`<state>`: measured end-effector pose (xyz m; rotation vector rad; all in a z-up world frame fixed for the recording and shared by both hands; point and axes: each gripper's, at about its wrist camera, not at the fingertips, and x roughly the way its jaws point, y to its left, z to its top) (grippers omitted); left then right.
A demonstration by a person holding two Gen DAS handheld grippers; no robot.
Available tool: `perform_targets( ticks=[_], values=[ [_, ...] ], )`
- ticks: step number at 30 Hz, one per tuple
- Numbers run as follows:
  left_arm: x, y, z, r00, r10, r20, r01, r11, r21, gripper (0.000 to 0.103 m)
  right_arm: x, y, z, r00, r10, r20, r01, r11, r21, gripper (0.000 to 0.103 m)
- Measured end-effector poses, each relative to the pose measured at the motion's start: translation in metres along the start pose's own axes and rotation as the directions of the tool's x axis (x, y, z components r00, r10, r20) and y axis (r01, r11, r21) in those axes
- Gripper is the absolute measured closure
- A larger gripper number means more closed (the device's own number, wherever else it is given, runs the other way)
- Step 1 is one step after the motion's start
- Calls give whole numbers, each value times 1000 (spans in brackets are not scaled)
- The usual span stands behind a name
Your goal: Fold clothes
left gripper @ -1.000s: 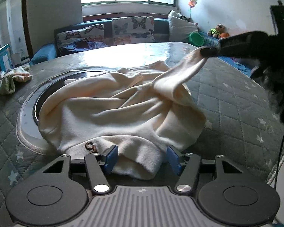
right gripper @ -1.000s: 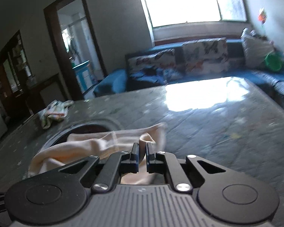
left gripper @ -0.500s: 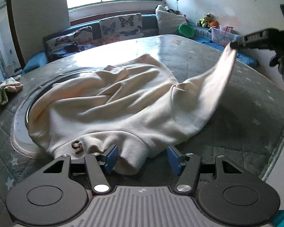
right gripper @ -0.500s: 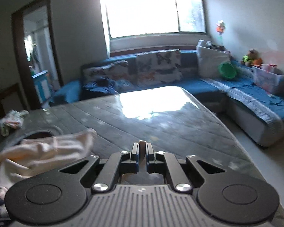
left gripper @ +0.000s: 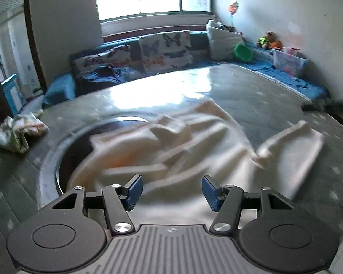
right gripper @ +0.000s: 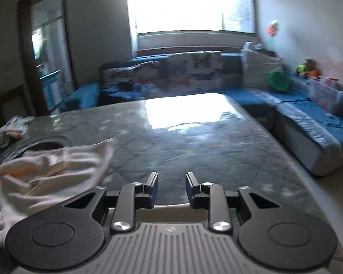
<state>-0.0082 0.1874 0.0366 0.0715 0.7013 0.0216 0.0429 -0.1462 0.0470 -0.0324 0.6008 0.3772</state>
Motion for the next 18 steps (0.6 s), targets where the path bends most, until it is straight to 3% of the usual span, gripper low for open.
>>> perform_targets(
  ticks=[1, 5, 9, 13, 15, 18],
  values=[
    [7, 3, 7, 1000, 9, -2, -9, 1000, -1, 42, 3, 6, -2, 1000, 26, -11, -26, 1000, -14, 66],
    [37, 17, 30, 998, 52, -20, -52, 999, -9, 43, 13, 29, -11, 992, 114, -59, -118, 991, -59, 61],
    [69, 32, 51, 996, 73, -55, -76, 996, -39, 44, 23, 49, -23, 979, 171, -114, -180, 981, -75, 61],
    [97, 43, 69, 993, 85, -85, -91, 994, -61, 52, 29, 56, -30, 969, 198, -145, -210, 975, -73, 60],
    [112, 45, 78, 993, 59, -98, -67, 995, -77, 58, 33, 56, -32, 965, 208, -162, -221, 973, -64, 60],
    [130, 45, 85, 994, 22, -109, -32, 996, -89, 59, 34, 56, -36, 959, 219, -178, -233, 970, -66, 56]
  ],
)
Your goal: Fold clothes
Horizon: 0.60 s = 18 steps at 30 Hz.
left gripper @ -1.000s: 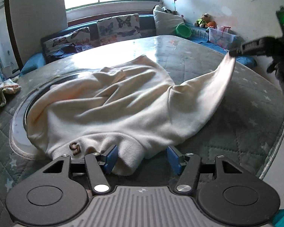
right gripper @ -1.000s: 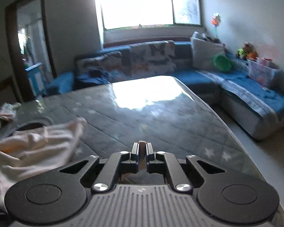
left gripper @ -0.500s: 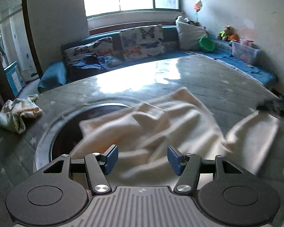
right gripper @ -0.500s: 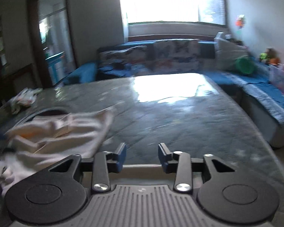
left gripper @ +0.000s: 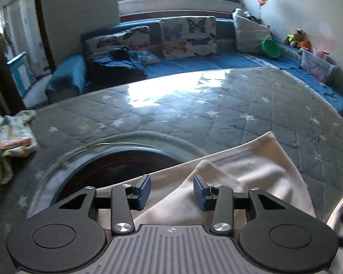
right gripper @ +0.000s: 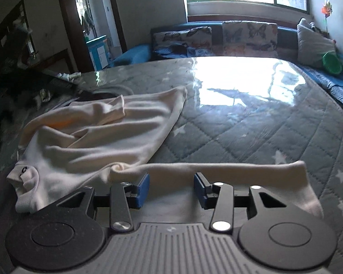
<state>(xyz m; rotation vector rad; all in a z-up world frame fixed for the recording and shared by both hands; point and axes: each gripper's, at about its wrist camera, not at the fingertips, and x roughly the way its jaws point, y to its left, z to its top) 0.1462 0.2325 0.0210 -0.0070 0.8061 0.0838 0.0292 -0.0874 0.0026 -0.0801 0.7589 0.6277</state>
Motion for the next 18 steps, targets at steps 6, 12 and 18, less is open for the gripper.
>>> perform_targets(
  ticks=[6, 12, 18],
  values=[
    [24, -15, -4, 998, -59, -26, 60, 997, 57, 57, -1, -1, -1, 1000, 19, -6, -19, 1000, -8, 51],
    [33, -16, -6, 997, -66, -32, 67, 996, 53, 57, -2, -1, -2, 999, 37, -3, -37, 999, -15, 42],
    [36, -17, -4, 994, -104, -25, 105, 993, 52, 68, -2, 1, -3, 999, 48, 6, -47, 999, -15, 34]
  ],
)
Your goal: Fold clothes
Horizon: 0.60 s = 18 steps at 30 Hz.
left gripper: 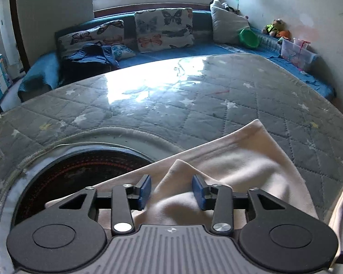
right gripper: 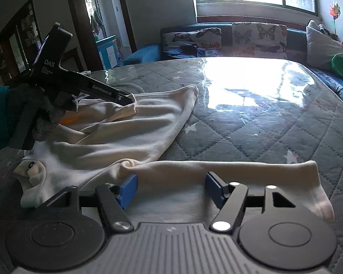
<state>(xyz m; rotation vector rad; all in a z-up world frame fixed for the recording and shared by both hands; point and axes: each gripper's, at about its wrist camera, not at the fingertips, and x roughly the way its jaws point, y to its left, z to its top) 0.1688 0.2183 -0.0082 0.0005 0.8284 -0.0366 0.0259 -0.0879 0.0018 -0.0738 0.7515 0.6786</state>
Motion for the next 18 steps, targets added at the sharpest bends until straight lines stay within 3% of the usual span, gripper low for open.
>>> perform_targets(
  ticks=[2, 4, 9, 14, 18],
  values=[
    [1, 1, 1, 1000, -25, 0, 25, 1000, -9, 72, 0, 0, 0, 1000, 2, 1, -2, 1000, 2, 32],
    [0, -1, 0, 999, -39, 9, 39, 999, 6, 82, 0, 1, 0, 1000, 2, 3, -2, 1000, 3, 32],
    [-7, -11, -5, 998, 21, 53, -23, 999, 41, 98, -1, 1, 0, 1000, 0, 3, 0, 1000, 8, 31],
    [-35, 14, -6, 986, 104, 127, -97, 993, -65, 99, -1, 1, -1, 1000, -4, 2, 4, 1000, 10, 30],
    [-73, 47, -7, 956, 216, 198, -186, 969, -160, 99, 0, 2, -1, 1000, -7, 4, 7, 1000, 10, 28]
  ],
)
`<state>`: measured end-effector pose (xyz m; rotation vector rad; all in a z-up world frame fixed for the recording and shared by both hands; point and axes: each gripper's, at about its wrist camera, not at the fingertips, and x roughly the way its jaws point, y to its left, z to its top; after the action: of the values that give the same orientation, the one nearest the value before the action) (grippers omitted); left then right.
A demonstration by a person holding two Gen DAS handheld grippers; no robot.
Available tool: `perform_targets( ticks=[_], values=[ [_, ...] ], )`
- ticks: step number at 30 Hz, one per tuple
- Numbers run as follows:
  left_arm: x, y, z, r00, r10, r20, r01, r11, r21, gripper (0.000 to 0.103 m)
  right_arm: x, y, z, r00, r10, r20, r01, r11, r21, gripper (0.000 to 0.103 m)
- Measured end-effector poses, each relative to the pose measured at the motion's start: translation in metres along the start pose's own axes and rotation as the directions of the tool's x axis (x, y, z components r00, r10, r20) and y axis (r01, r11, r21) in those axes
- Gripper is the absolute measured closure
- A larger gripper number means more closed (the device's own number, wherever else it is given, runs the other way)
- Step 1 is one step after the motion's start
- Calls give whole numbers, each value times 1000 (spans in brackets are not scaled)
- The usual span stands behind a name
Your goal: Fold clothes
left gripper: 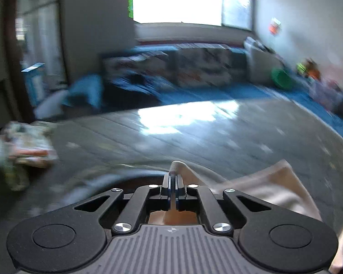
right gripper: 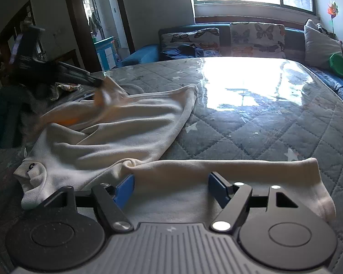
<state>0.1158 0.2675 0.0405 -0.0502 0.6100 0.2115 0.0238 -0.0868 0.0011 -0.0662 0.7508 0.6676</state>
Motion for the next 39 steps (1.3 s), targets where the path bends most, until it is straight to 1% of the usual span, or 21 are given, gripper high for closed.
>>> perform_targets(
  ticks=[3, 5, 7, 10, 11, 12, 14, 15, 17, 20, 22, 23, 25, 26, 27, 28, 30, 31, 33, 36, 39],
  values=[
    [-28, 37, 4, 992, 112, 53, -108, 991, -79, 100, 1, 1, -1, 1000, -2, 1, 2, 1000, -6, 25],
    [-46, 62, 2, 978, 193, 74, -184, 976, -120, 100, 2, 2, -1, 1000, -5, 1, 5, 1000, -11, 25],
    [-63, 85, -3, 957, 275, 89, -261, 955, -144, 100, 2, 4, -2, 1000, -10, 3, 10, 1000, -16, 24],
    [-85, 116, -15, 915, 391, 96, -372, 912, -173, 100, 2, 5, -1, 1000, -15, -1, 15, 1000, -24, 24],
    [-92, 126, -23, 903, 422, 86, -401, 897, -189, 100, 2, 6, -1, 1000, -17, -4, 17, 999, -33, 24],
    [-98, 135, -30, 896, 438, 74, -417, 887, -198, 100, 3, 6, -1, 1000, -19, -6, 19, 999, -42, 24],
    [-104, 150, -45, 868, 495, 42, -479, 855, -197, 100, 3, 9, 0, 1000, -27, -12, 26, 998, -58, 24],
    [-106, 156, -51, 865, 501, 19, -487, 849, -203, 100, 2, 10, 0, 999, -30, -14, 30, 997, -66, 24],
    [-107, 167, -65, 883, 468, -33, -462, 856, -230, 100, -1, 18, 4, 1000, -13, -10, 12, 995, -96, 25],
    [-108, 169, -79, 898, 437, -62, -438, 868, -231, 98, -10, 42, 11, 999, 33, 5, -32, 981, -193, 25],
    [-106, 166, -85, 912, 403, -76, -409, 880, -241, 89, -15, 59, 15, 997, 82, 3, -78, 967, -243, 26],
    [-106, 164, -88, 919, 386, -83, -394, 885, -247, 81, -17, 72, 17, 993, 117, -3, -113, 955, -276, 26],
    [-104, 157, -92, 928, 363, -82, -372, 903, -215, 68, -18, 94, 18, 983, 180, -25, -178, 925, -335, 30],
    [-104, 152, -93, 932, 353, -80, -362, 910, -203, 54, -17, 105, 18, 978, 206, -41, -207, 909, -362, 31],
    [-103, 149, -93, 936, 344, -73, -351, 915, -199, 45, -16, 116, 16, 974, 221, -59, -226, 893, -390, 31],
    [-103, 146, -94, 940, 334, -65, -341, 919, -196, 42, -14, 126, 14, 969, 235, -77, -245, 875, -417, 31],
    [-104, 140, -96, 945, 321, -57, -326, 927, -186, 28, -10, 143, 10, 961, 253, -115, -277, 845, -457, 34],
    [-104, 138, -98, 948, 314, -54, -318, 931, -181, 25, -7, 150, 7, 957, 258, -134, -291, 832, -473, 37],
    [-107, 134, -100, 952, 303, -40, -305, 936, -176, 11, -2, 165, -1, 949, 261, -175, -314, 801, -510, 42],
    [-111, 132, -103, 963, 268, -30, -269, 946, -182, 2, 3, 175, -12, 948, 246, -202, -317, 774, -548, 46],
    [-111, 131, -105, 970, 242, -27, -243, 953, -181, 0, 7, 176, -20, 952, 218, -215, -303, 769, -563, 61]
  ],
)
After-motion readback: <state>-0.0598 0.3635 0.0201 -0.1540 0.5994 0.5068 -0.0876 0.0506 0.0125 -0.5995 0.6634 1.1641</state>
